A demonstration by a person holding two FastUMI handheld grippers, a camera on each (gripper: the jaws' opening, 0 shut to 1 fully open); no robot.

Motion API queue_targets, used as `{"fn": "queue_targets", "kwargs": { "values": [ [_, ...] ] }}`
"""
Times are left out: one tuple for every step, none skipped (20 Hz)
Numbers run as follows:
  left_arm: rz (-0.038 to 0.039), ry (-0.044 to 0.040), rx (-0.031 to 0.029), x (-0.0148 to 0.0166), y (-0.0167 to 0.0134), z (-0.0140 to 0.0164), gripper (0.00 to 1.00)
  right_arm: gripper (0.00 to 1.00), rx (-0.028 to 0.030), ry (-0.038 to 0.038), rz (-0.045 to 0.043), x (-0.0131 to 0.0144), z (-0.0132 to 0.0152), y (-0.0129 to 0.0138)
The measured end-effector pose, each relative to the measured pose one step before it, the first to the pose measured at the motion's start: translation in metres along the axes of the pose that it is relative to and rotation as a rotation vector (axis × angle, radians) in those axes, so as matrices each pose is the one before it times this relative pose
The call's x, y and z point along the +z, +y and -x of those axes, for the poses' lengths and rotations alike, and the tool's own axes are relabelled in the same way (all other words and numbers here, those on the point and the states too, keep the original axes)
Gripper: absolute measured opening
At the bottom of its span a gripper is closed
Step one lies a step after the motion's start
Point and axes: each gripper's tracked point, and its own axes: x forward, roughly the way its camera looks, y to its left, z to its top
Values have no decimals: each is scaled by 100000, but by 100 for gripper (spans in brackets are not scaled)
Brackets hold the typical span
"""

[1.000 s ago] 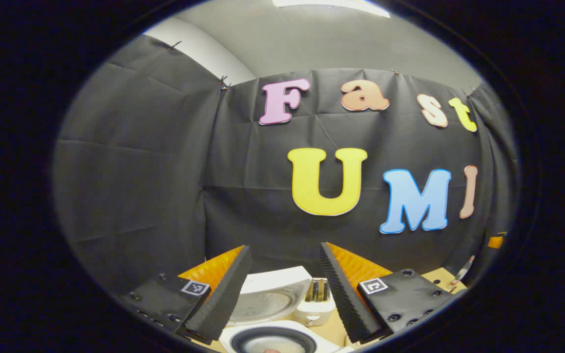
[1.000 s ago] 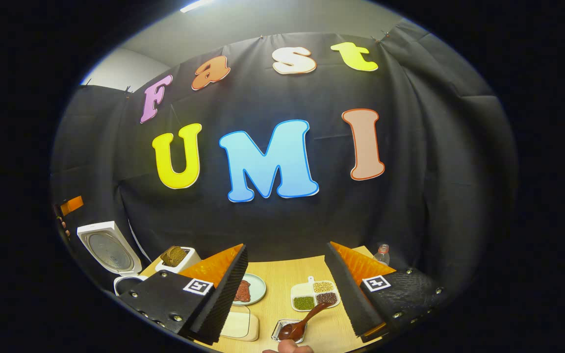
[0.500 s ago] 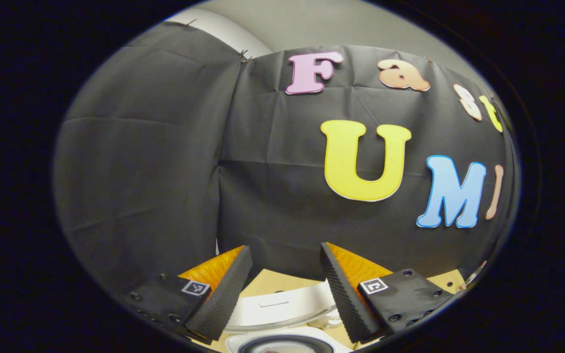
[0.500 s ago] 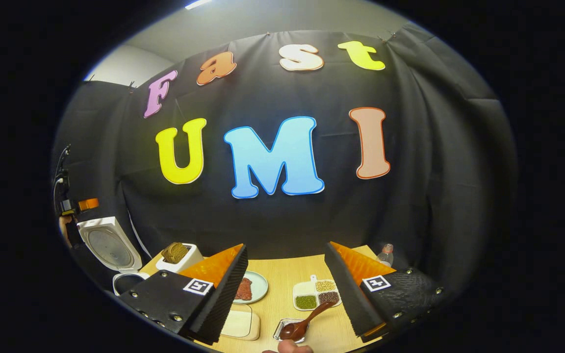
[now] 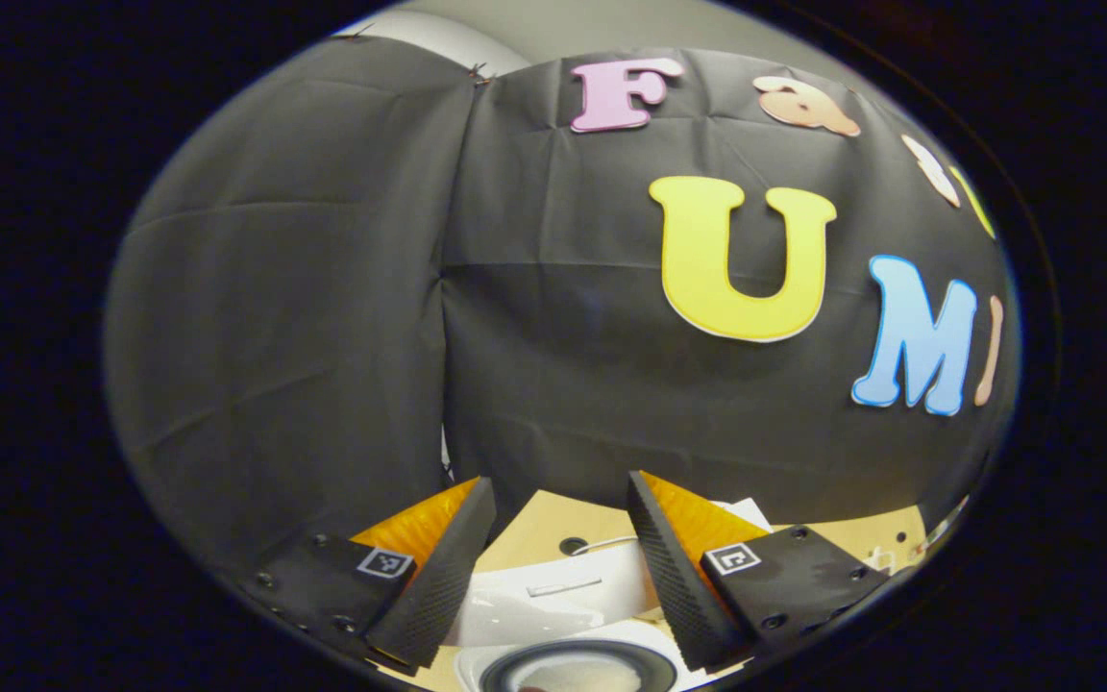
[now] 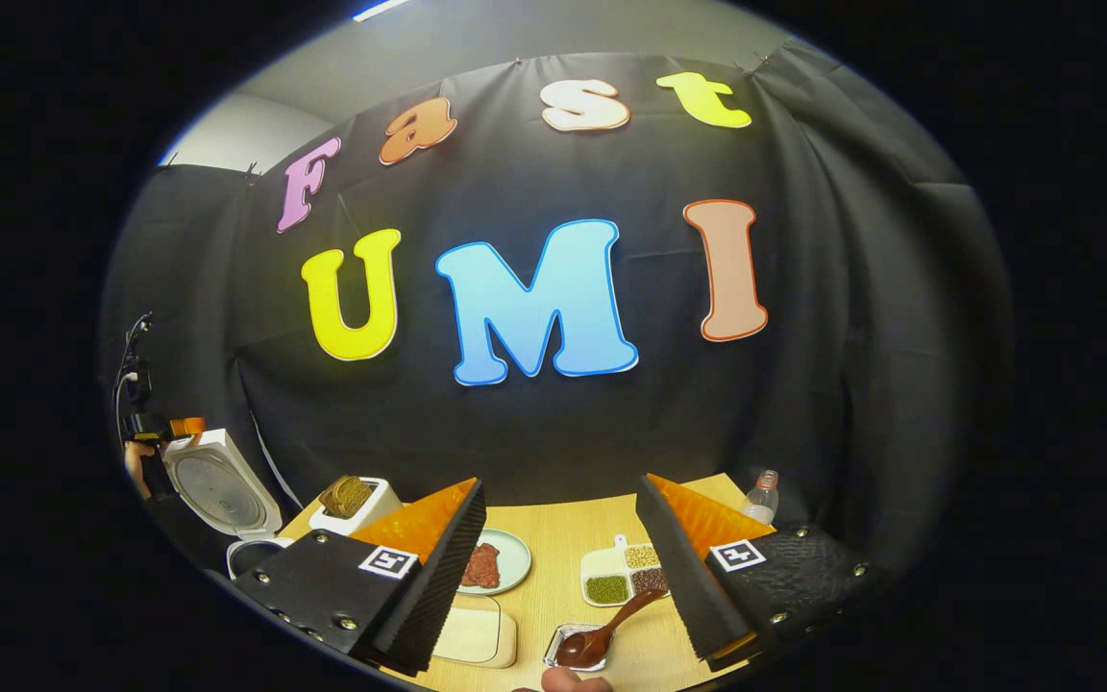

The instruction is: Close the left gripper, press the button to open the rice cooker; take a wooden spoon from the chopstick holder with the right hand, scoop a spoonful of rice and pour it into the rice cooker, then put the wooden spoon back into the chopstick holder.

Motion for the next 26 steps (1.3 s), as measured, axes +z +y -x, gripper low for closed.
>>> {"fn": "queue_targets", "kwargs": {
  "values": [
    [433,-340,205,-24,38,403,99,95,685,344,-369,-107,21,233],
    [405,429,745,-126,77,391,97,95,513,324,40,-139,-16,153],
    [12,-322,316,-450,-76,515,96,95,296,298,231,-94,-36,-90],
    [-526,-236,105,-208,-245,663,95,95,274,206,-145,-91,25,-22],
    [-685,-860,157,-315,-228,677,95,95,224,227,-522,-108,78,-30],
    [-361,-1327,132,-247,-250,623,99,95,50,349,-357,-143,79,-111],
    [61,-1156,385,-123,-274,603,95,95,-383,544,14,-231,-17,-213],
    [-522,-855,493,-272,-305,569,97,95,-135,404,-106,-182,52,-240],
    [-299,-444,370,-690,-376,801,99,95,90,433,-396,-194,79,-165],
    [-421,-481,-65,-385,-380,877,99,95,173,247,-591,-18,202,-81],
    [-689,-693,-508,-344,-485,903,99,95,-99,211,-488,-138,79,-208],
    [-185,-940,-608,-689,-405,873,99,95,-1103,-604,-490,52,127,-502],
    [121,-565,-446,-605,-254,947,99,95,-116,-927,-568,349,143,-72],
    [320,-366,-430,-805,-388,931,96,95,281,-423,-381,204,145,25],
    [-1165,-1248,-523,-524,-193,778,92,95,176,-179,326,64,105,28],
    [-499,-769,-99,-723,-328,676,89,95,42,-336,444,148,148,-58],
    [-329,-1183,-75,-736,-291,910,94,95,221,-446,326,138,214,38],
    [-659,-1061,-245,-803,-379,637,99,95,521,-409,578,215,264,167],
    [-627,-716,-275,-701,-336,790,89,95,225,-715,923,411,383,276],
    [-606,-647,-636,-578,-311,453,99,95,148,-930,1195,216,255,79],
    [92,-298,-621,-784,-318,611,89,95,-86,-842,1238,283,315,-51],
    [365,806,-615,-518,-227,432,94,95,-221,-423,1135,174,172,-123],
    [599,1402,-681,-666,-324,262,99,95,-241,-98,602,2,224,-39],
    [1009,1777,-680,-736,-328,305,94,95,-166,-398,-331,147,88,-115],
    [648,1771,-668,-773,-126,366,94,95,64,67,-939,16,133,-35],
    [656,1612,-570,-706,-141,200,94,95,106,-38,-1017,33,248,29]
  ]
}}
